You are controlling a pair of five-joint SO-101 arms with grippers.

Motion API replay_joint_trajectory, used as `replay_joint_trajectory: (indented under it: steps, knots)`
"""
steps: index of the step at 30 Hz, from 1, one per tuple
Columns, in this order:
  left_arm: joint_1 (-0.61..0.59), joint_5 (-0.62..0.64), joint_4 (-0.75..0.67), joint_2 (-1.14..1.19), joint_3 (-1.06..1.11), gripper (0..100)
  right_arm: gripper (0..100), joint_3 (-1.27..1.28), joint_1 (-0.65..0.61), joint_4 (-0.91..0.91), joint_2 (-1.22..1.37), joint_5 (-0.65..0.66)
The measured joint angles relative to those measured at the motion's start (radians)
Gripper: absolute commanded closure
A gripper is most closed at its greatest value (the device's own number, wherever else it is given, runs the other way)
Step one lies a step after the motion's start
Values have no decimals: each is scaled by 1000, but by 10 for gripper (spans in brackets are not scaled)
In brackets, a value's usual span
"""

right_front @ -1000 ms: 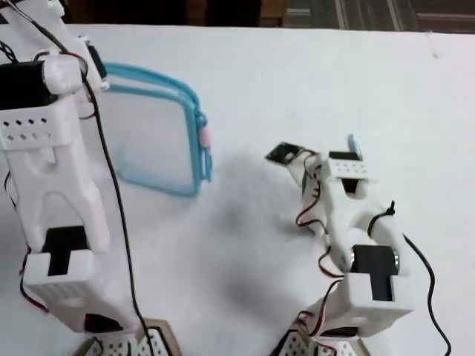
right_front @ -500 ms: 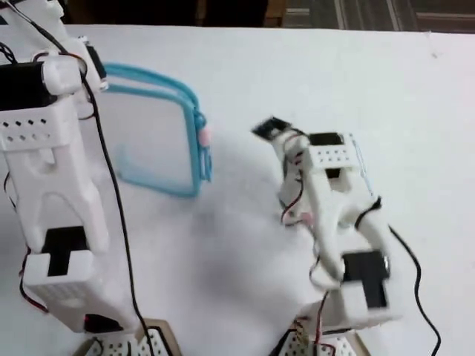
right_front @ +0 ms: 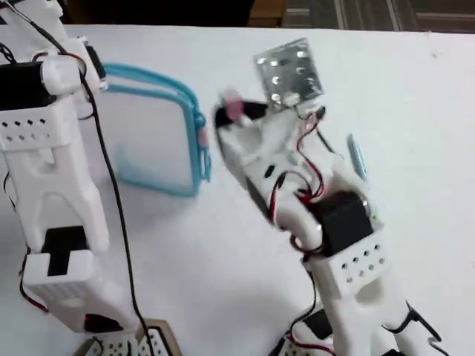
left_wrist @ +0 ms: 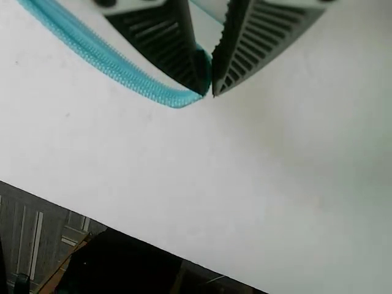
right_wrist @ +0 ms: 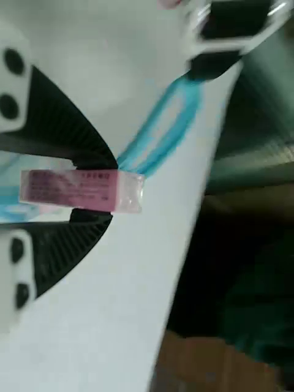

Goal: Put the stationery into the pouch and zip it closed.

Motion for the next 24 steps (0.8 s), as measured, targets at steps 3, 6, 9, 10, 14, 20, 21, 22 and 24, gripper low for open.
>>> replay_joint_trajectory:
  steps: [3,6,9,10,14,20,21,22,24]
  knots:
    - [0,0,2,0,0,977,981,25,-71,-218,0,-32]
    - [0,0,2,0,0,977,981,34,-132,-397,54,-44]
    - [0,0,2,0,0,977,981,31,-138,-514,150,-49]
    - [0,0,2,0,0,977,981,18,-135,-532,189,-51]
    - [0,0,2,-9,0,977,981,-84,-147,-539,322,-52]
    - [2,0,12,-32,6,977,982,-149,-127,-471,476,-54]
    - [2,-6,12,-32,6,977,982,-150,-120,-470,489,-55]
    - [2,-17,12,-32,6,977,982,-153,-114,-468,500,-55]
    - [2,-44,12,-32,6,977,982,-158,-97,-462,516,-55]
